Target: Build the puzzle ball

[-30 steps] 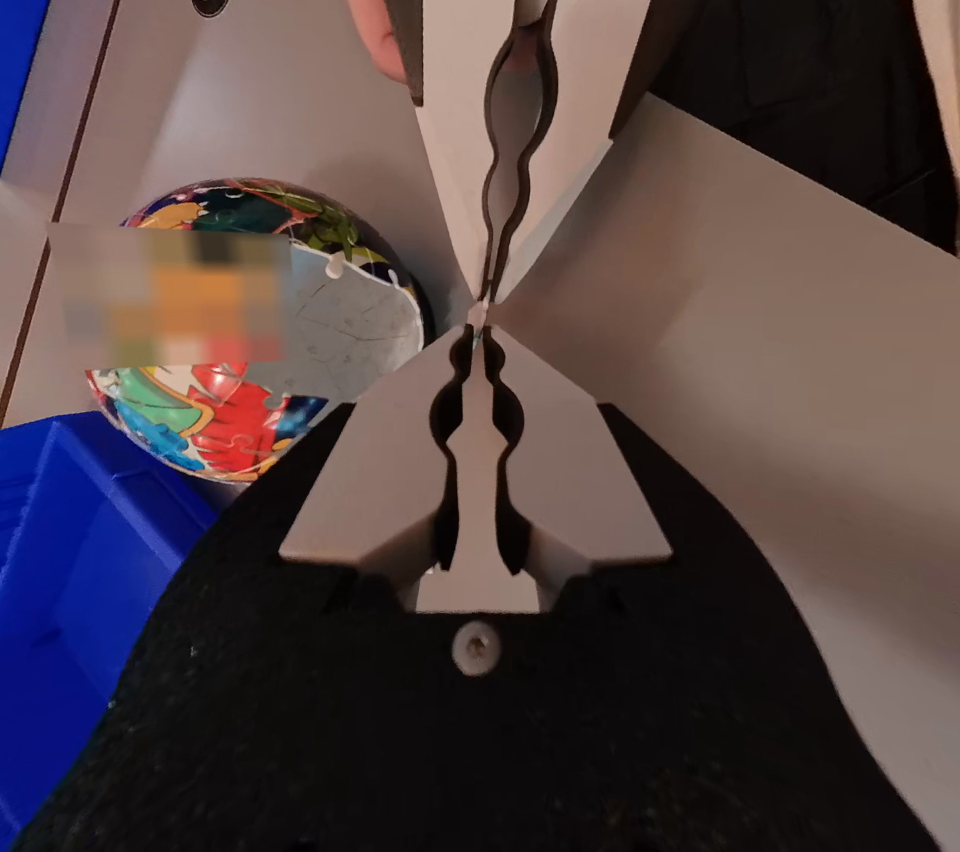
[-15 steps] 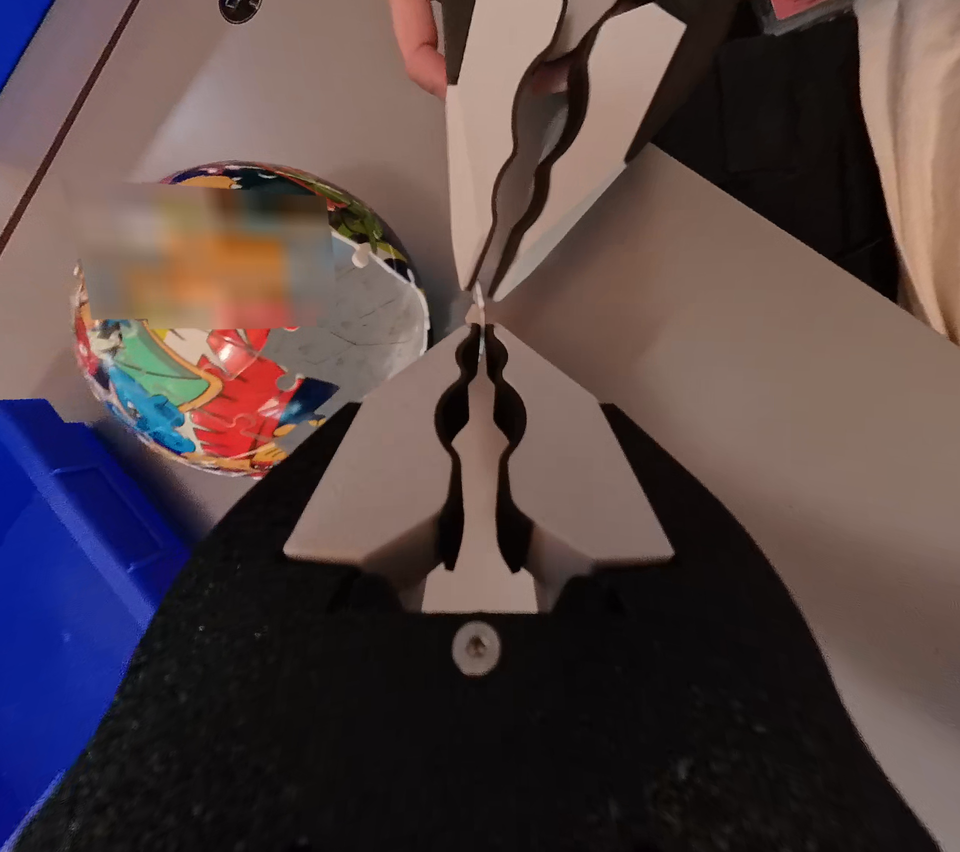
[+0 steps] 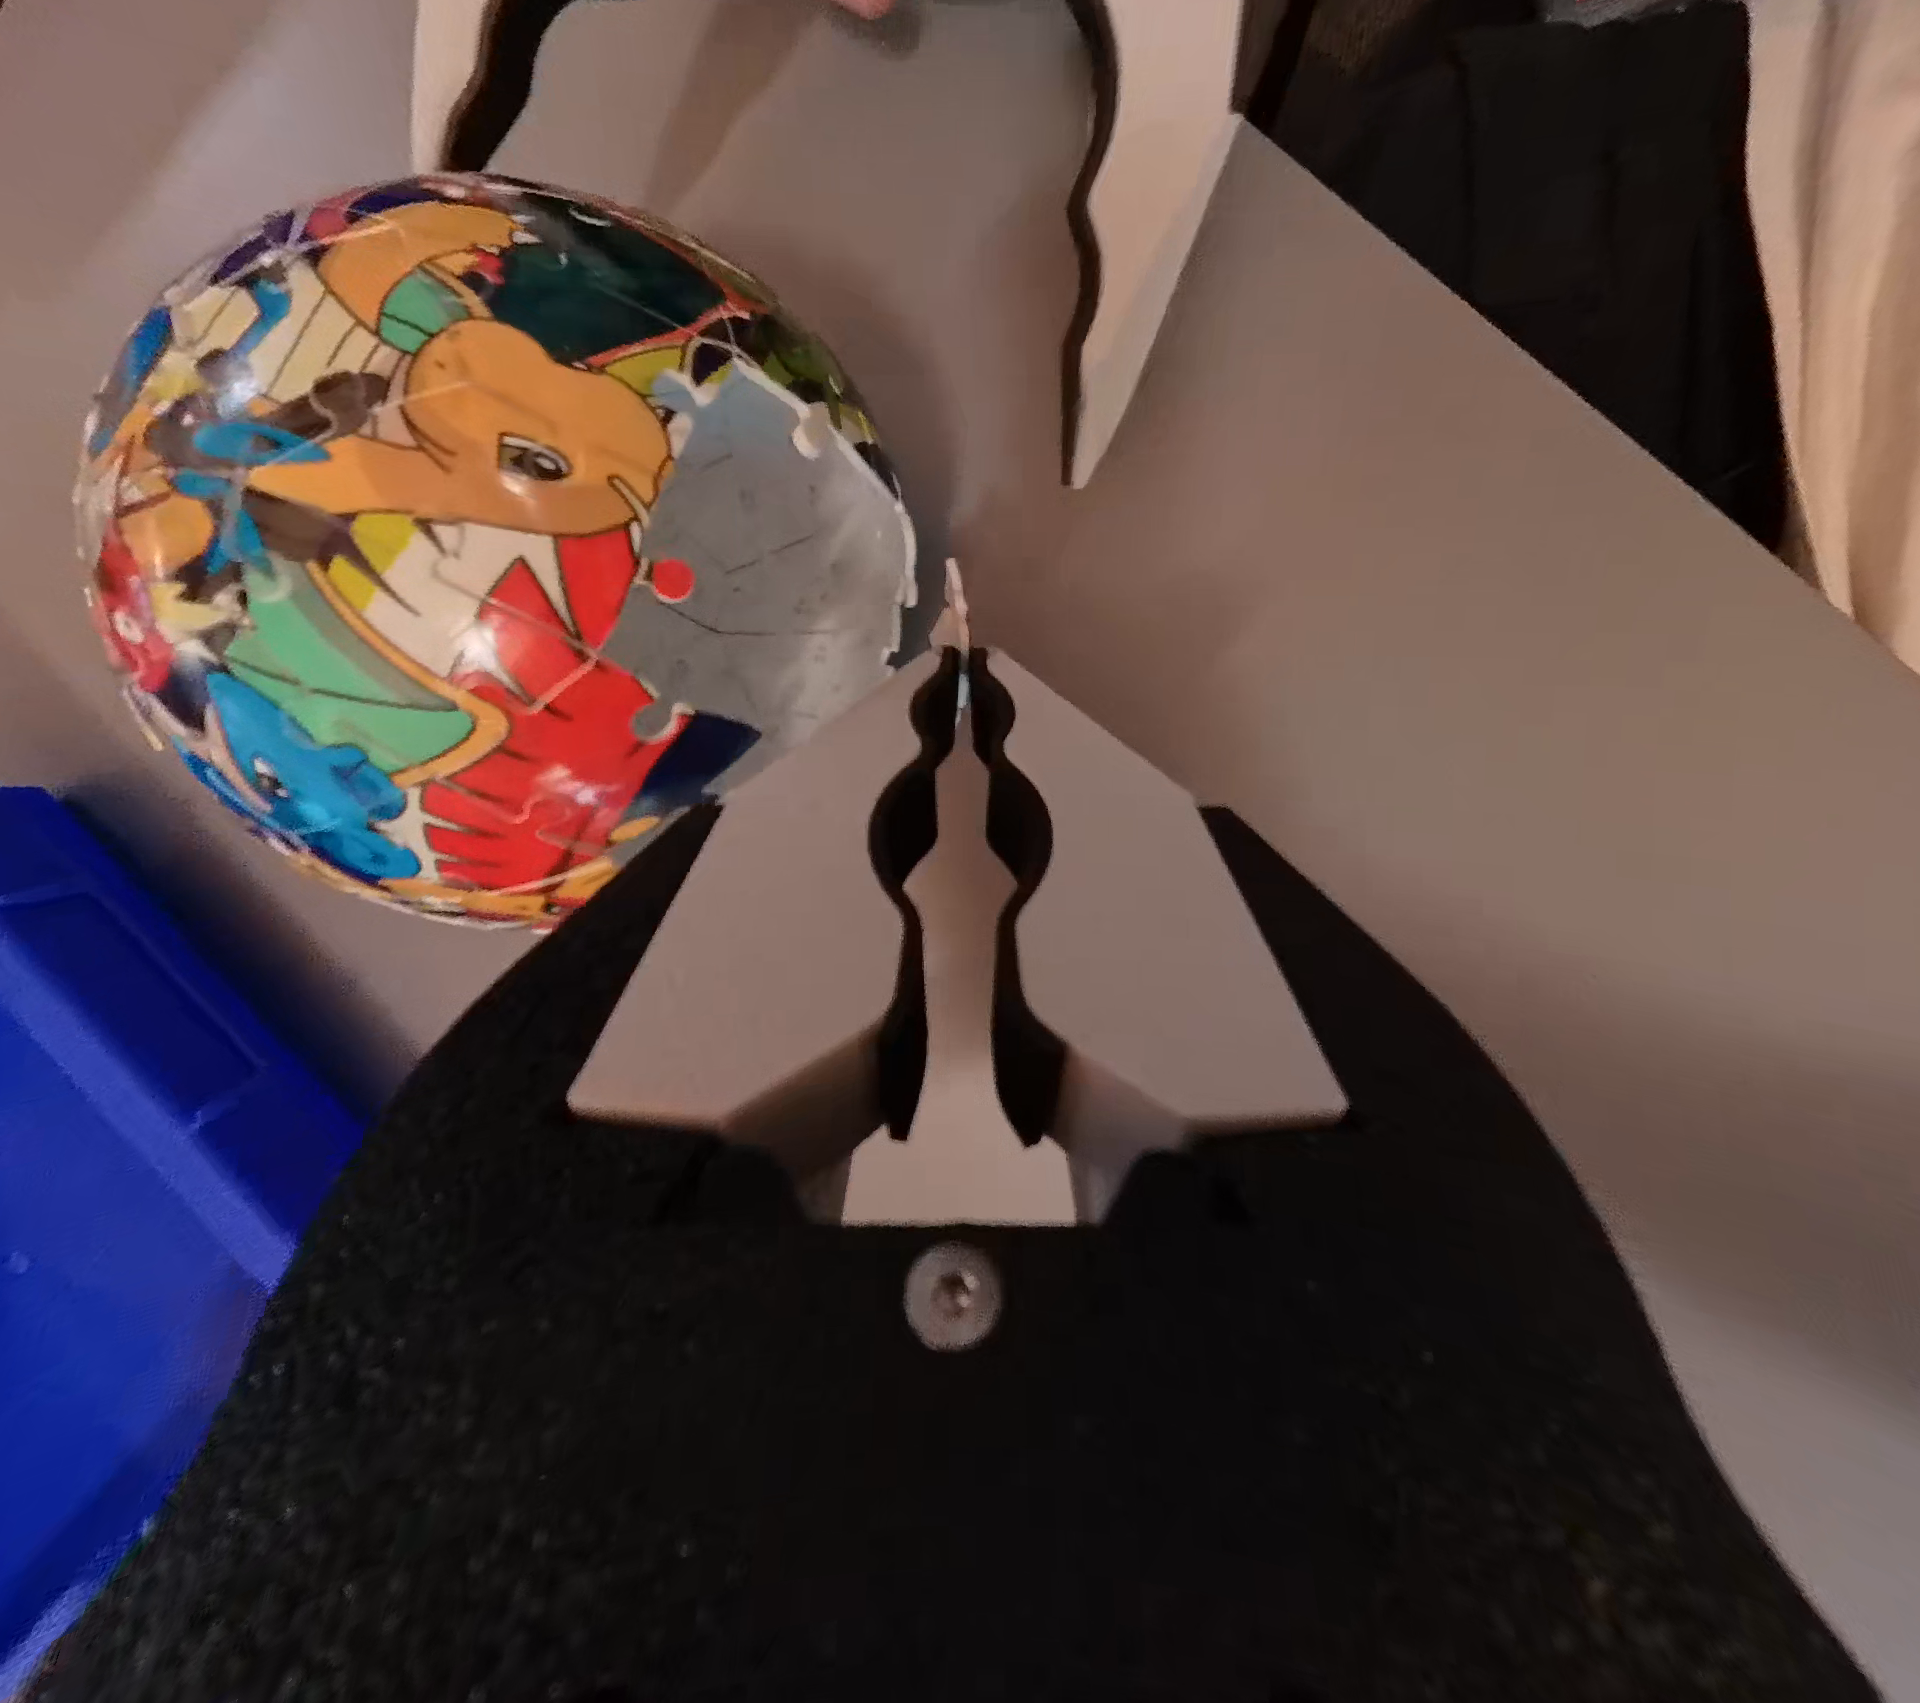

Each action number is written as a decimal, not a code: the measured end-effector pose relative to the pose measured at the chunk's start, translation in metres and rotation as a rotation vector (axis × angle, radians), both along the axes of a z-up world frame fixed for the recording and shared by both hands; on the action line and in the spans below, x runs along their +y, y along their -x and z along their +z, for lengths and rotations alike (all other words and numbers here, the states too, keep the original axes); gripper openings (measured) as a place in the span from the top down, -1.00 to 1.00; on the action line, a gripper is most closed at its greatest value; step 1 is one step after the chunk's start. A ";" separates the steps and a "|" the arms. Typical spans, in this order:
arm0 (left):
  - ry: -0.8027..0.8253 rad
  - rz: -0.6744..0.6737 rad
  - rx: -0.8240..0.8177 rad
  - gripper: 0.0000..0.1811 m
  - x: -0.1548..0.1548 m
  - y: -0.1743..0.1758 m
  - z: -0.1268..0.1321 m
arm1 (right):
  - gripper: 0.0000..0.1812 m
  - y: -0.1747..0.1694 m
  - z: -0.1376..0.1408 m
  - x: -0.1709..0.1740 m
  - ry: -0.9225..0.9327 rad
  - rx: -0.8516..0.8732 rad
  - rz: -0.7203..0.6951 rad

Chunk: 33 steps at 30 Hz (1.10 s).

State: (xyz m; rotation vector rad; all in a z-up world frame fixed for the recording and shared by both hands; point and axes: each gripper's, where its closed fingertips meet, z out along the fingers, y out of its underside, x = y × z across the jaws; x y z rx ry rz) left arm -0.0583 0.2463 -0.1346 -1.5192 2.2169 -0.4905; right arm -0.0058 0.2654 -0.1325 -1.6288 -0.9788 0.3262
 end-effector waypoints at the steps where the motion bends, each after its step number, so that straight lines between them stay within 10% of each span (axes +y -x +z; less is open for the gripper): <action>1: -0.002 -0.011 -0.007 1.00 0.000 -0.001 0.001 | -0.35 0.000 -0.002 0.004 0.017 -0.019 0.003; 33: -0.013 -0.022 -0.072 1.00 0.003 -0.010 0.001 | -0.36 0.009 0.000 0.041 -0.065 -0.049 0.025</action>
